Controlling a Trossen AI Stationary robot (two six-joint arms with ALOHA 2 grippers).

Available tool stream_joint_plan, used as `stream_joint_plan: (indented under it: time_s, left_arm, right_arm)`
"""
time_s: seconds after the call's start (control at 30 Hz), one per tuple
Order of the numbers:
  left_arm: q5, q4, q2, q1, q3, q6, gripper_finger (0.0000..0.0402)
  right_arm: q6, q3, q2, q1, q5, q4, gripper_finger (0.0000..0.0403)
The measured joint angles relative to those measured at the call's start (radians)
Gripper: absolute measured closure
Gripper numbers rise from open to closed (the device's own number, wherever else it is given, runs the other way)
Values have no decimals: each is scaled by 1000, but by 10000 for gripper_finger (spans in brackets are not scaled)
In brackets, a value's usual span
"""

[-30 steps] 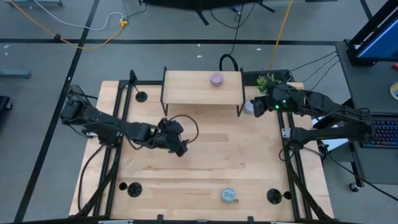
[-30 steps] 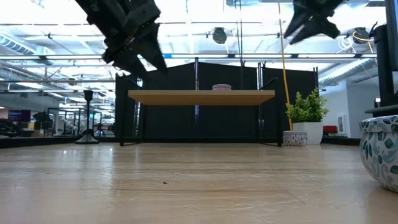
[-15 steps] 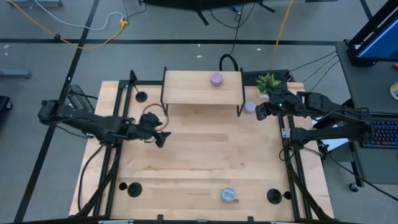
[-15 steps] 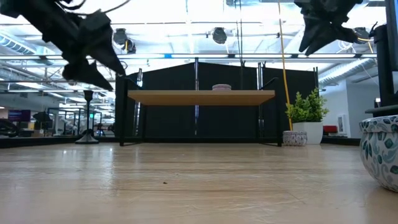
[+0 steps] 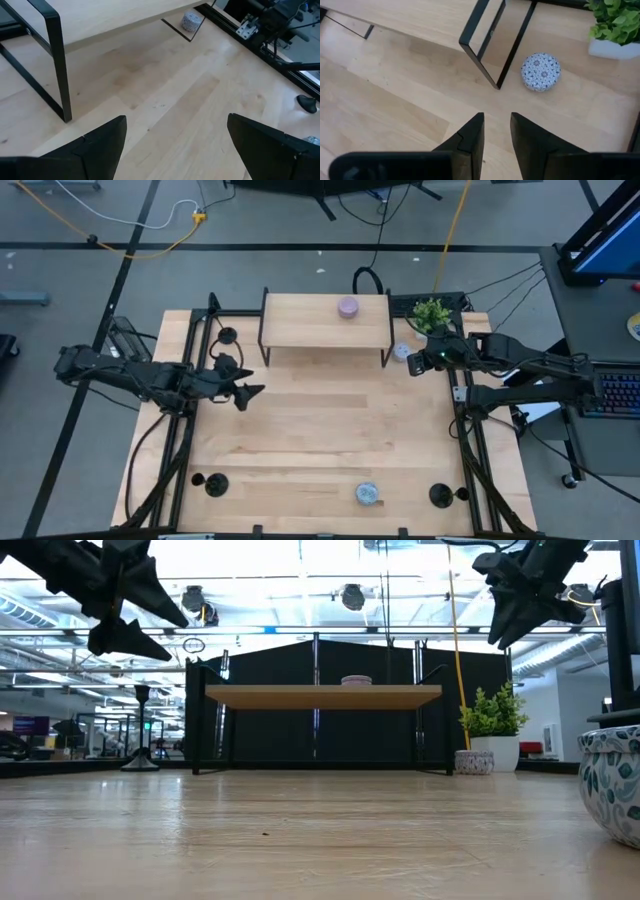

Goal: Pick & Place candle stick holders
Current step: Put the white patterned scented candle on the shelf

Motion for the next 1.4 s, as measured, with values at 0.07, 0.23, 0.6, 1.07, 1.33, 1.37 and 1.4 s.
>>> stream_joint_plan:
  time_s: [0.07,0.23,0.6,1.07,1.33,1.37,1.4]
  left_arm:
    - [0,0,0,0,0,-4,50]
    - [-8,3,0,4,0,-35,50]
    - [13,83,0,9,0,51,50]
    - [74,284,-44,9,-101,220,50]
    - [97,432,-180,9,-266,223,50]
    - [103,432,-197,9,-273,223,50]
    - [108,433,-213,9,-280,226,50]
  right_arm:
    - [-2,0,0,0,0,1,320]
    - [-2,0,0,0,0,4,324]
    - [-93,0,0,0,1,4,321]
    - [-109,0,0,0,1,3,295]
    - [-27,0,26,0,1,-13,237]
    - [-6,0,36,0,0,-13,229]
    - [15,0,48,0,0,-13,221]
